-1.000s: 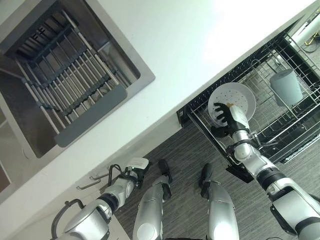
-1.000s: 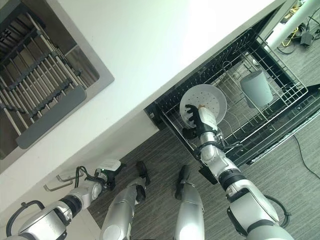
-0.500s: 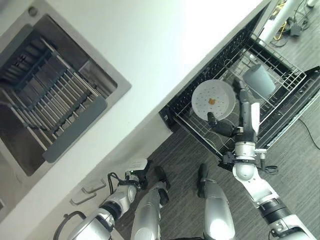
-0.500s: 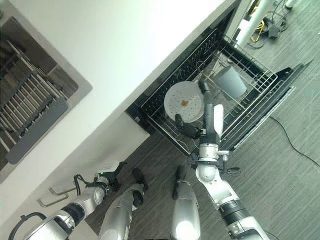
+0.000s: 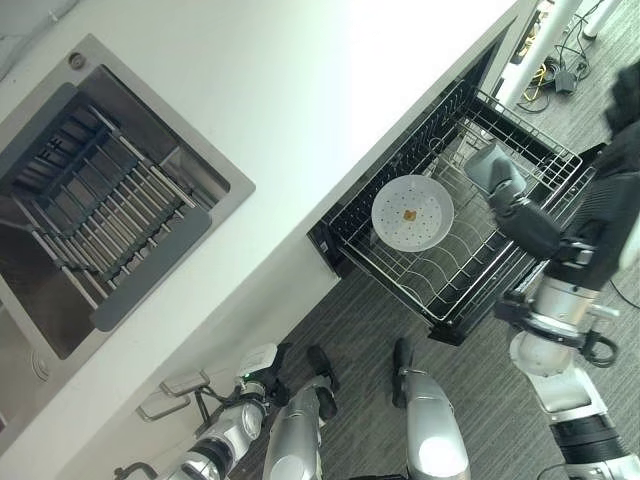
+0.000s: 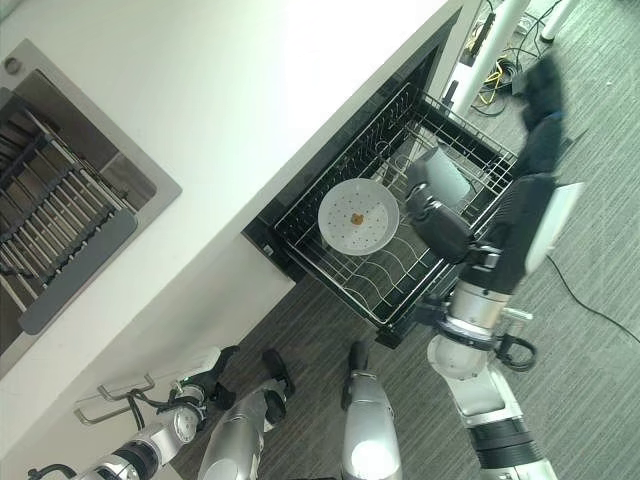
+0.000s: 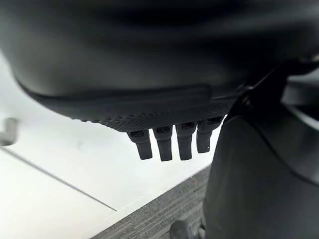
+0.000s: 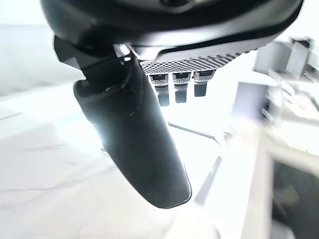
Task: Place the dishes in the dishwasher.
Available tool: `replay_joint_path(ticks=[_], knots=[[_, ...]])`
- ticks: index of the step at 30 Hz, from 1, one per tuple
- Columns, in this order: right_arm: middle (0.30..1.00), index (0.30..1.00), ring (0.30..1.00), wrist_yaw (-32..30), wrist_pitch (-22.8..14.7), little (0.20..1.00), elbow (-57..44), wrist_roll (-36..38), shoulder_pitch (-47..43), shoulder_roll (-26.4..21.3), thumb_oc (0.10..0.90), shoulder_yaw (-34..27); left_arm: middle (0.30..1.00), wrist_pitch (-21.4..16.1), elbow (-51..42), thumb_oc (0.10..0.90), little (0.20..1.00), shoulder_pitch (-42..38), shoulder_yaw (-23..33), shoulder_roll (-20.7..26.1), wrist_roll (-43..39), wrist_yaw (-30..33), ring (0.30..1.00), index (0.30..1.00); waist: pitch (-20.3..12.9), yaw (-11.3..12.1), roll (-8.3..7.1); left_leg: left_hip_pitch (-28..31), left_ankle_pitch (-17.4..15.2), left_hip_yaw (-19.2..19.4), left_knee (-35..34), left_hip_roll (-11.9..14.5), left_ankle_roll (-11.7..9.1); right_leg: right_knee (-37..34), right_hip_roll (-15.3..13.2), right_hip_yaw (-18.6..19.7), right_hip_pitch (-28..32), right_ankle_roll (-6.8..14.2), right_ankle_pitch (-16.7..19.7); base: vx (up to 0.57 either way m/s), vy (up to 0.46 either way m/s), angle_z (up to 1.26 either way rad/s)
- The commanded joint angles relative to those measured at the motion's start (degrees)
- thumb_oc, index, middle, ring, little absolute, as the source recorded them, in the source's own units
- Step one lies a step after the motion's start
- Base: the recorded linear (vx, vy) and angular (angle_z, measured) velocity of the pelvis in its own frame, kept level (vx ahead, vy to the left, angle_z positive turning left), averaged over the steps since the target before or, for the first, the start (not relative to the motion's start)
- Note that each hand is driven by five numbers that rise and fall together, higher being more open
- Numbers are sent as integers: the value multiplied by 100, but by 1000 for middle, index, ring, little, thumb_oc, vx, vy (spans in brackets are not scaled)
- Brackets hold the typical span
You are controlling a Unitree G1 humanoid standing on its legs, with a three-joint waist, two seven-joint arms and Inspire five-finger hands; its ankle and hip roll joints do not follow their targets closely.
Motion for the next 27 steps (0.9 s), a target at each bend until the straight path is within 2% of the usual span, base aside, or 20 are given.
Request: replay_joint_path(ticks=[1,3,4,6,7,8,10,11,13,16,17,18,22,27], knots=[[900,900,900,-1342,440,900,-247,-249,127,-319,800,-1105,900,-235,40,800,900,310,435,65,-627,-13,900,900,-529,-112,-150,-138,-1303,-256,670,109,-284,21,-42,124,367,372,-889,11,-36,0],[900,900,900,-1481,609,900,-41,204,489,-371,800,-1712,900,-240,-64,800,900,424,662,138,-783,-158,900,900,-522,-163,-183,-116,-1327,-199,670,139,-266,32,-66,99,352,391,-873,-11,-57,-4],[900,900,900,-1543,351,900,348,798,747,-282,800,-2062,900,-223,-118,800,900,530,782,166,-841,-219,900,900,-525,-210,-211,-98,-1344,-156,670,158,-271,30,-77,86,361,412,-875,1,-67,-7],[900,900,900,-1418,-114,900,1043,1971,884,-54,800,-2307,900,-198,-60,800,900,623,765,176,-1009,-246,900,900,-534,-231,-236,-76,-1341,-104,670,173,-268,21,-101,68,395,418,-875,15,-57,-5],[900,900,900,-1093,-481,900,1719,3125,919,178,800,-2519,900,-186,69,800,900,640,720,155,-1234,-273,900,900,-545,-245,-242,-65,-1335,-71,670,191,-280,21,-119,53,418,416,-883,24,-51,-7],[900,900,900,-745,-656,900,2223,4018,921,316,800,-2626,900,-225,170,800,900,614,686,136,-1303,-284,900,900,-551,-243,-241,-50,-1333,-56,670,200,-291,21,-126,40,435,412,-887,32,-54,-14],[900,900,900,214,-784,900,3209,5531,859,499,800,-2812,900,-202,223,800,900,525,562,107,-1370,-271,900,900,-548,-213,-232,-34,-1322,-55,670,204,-306,21,-139,29,467,388,-894,25,-52,-11],[900,900,900,496,-665,900,3692,5783,821,532,800,-2869,900,-150,202,800,900,467,489,109,-1449,-277,900,900,-548,-186,-216,-34,-1316,-73,670,204,-314,21,-133,24,481,372,-901,10,-50,-4],[900,900,900,689,-496,900,4382,5822,669,487,800,-2833,900,-102,154,800,900,379,370,114,-1505,-283,900,900,-541,-117,-183,-59,-1303,-104,670,206,-326,21,-127,-6,489,341,-918,-15,-43,-1],[900,900,900,912,59,900,5355,5680,416,424,800,-2442,900,-113,-21,800,900,295,209,108,-1419,-286,900,900,-519,11,-103,-127,-1252,-152,670,209,-364,21,-135,-88,492,300,-922,-8,-1,3],[900,900,900,1004,303,900,5646,5249,339,404,800,-2112,900,-50,-181,800,900,281,134,105,-1379,-313,900,900,-501,65,-58,-141,-1232,-178,670,198,-365,21,-150,-126,507,279,-925,-21,7,15],[900,900,900,1095,373,900,5781,5006,295,385,800,-1897,900,-17,-268,800,900,281,86,104,-1358,-324,900,900,-489,100,-31,-152,-1222,-193,670,193,-368,21,-161,-156,516,267,-929,-12,17,17],[900,900,900,1025,494,900,5814,3854,123,329,800,-1109,900,26,-517,800,900,381,8,109,-1336,-355,900,900,-475,208,45,-124,-1320,-312,670,106,-409,21,-214,-146,598,287,-1076,62,36,13],[900,900,900,1342,805,900,5778,2814,-207,152,800,-217,900,-108,-618,800,900,509,-39,164,-1254,-440,900,900,-439,369,144,-170,-1299,-415,670,50,-421,21,-254,-227,644,275,-1117,12,42,8]])
